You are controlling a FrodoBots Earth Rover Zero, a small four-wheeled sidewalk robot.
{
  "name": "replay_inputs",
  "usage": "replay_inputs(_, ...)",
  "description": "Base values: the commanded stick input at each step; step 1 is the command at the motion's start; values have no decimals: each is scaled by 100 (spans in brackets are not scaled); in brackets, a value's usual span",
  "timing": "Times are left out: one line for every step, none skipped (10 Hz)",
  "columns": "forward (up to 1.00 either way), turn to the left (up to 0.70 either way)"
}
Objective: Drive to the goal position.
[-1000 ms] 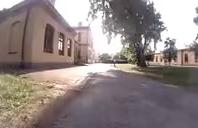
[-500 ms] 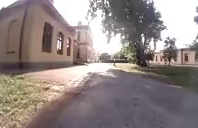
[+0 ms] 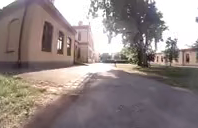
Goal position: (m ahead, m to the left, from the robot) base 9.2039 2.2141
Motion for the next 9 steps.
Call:
replay_inputs(44,2)
replay_inputs(44,2)
replay_inputs(44,2)
replay_inputs(44,2)
replay_inputs(44,2)
replay_inputs(44,2)
replay_inputs(44,2)
replay_inputs(44,2)
replay_inputs(44,2)
